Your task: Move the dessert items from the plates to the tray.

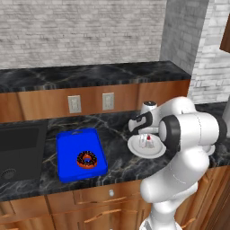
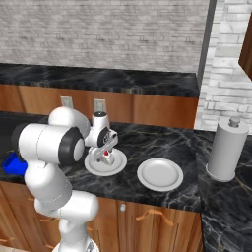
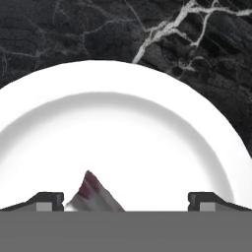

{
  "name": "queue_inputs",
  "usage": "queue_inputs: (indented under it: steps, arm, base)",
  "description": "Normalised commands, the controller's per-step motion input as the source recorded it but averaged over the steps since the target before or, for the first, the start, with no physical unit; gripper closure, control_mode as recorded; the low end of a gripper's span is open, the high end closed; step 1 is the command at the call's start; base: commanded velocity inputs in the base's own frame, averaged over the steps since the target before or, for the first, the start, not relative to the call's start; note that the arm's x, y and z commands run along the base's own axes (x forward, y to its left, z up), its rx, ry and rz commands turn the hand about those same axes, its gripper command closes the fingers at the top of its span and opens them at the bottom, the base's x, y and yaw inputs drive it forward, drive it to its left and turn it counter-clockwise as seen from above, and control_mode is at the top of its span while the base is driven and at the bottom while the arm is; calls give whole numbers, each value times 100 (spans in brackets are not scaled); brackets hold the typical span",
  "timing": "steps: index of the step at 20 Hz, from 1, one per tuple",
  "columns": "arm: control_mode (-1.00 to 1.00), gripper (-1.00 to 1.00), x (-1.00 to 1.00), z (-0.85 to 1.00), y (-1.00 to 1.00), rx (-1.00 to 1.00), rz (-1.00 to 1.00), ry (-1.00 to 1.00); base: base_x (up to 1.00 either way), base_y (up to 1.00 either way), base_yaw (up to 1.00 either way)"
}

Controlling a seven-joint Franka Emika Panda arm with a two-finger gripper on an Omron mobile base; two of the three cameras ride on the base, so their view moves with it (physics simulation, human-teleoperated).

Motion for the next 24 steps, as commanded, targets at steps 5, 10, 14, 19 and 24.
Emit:
queue_inputs:
  steps: [5, 10, 14, 19, 24]
  arm:
    - [-100, -100, 0, -9, 0, 0, 0, 0]
    - [-100, 100, 0, 0, 0, 0, 0, 0]
    - [-100, 100, 0, 0, 0, 0, 0, 0]
    - [-100, 100, 3, -1, 0, 0, 0, 2]
    - [-100, 100, 0, 60, 22, 0, 0, 3]
  base:
    - [0, 0, 0]
    - [0, 0, 0]
    - [0, 0, 0]
    - [0, 0, 0]
    - [0, 0, 0]
